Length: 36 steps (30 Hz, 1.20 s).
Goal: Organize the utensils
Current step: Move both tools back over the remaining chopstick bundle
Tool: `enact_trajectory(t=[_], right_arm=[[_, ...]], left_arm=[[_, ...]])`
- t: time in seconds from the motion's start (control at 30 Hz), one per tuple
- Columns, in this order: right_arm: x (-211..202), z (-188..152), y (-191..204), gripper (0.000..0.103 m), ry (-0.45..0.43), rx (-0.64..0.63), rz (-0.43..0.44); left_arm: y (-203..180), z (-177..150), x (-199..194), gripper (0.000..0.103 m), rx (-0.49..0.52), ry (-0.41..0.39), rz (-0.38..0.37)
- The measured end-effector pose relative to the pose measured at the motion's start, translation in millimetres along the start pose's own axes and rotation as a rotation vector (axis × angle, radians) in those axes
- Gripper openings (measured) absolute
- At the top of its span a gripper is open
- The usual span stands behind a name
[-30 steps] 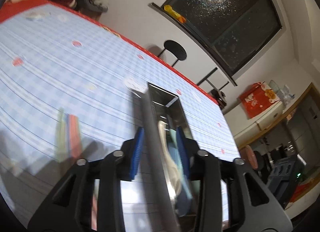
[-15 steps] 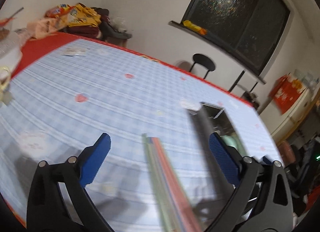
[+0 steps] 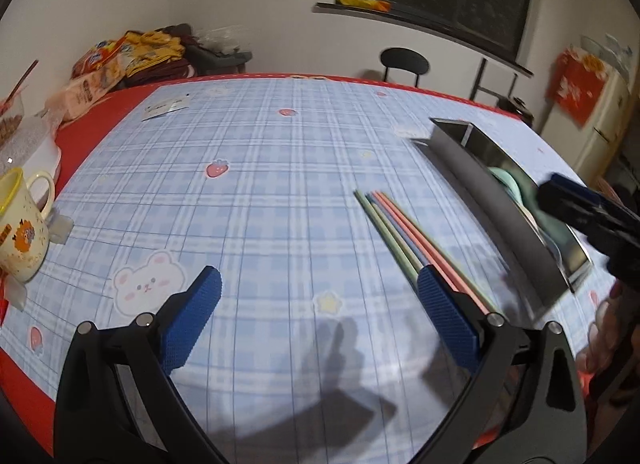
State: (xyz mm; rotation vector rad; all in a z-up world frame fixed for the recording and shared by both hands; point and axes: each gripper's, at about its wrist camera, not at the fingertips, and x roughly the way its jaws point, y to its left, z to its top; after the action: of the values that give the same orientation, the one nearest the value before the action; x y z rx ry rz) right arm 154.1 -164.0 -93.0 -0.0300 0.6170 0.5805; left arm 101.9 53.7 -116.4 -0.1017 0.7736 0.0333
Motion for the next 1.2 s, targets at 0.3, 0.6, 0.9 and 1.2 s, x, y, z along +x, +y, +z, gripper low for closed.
enact_trajectory(t=[0.3,0.6,0.9,1.2], right_arm=[[21,-22,27,0.008,0.206,-0.156,0.018],[35,-41,37,0.007,0.315,-0.233,-0.011],[41,-44,37,0.007,0.329,-0.226,0.016],[50,-44,34,0.009,0.315,-0.211,0.035]], left_arm=[[-13,-8,-15,0.069,0.12,0.001,-0.105],[-20,-15,1,0.046,0.106,0.062,-0.181],[-22,-16,8,0.046,0.106,0.088,-0.196],[-26,-16,14,0.046,0.117,0.105,-0.187]])
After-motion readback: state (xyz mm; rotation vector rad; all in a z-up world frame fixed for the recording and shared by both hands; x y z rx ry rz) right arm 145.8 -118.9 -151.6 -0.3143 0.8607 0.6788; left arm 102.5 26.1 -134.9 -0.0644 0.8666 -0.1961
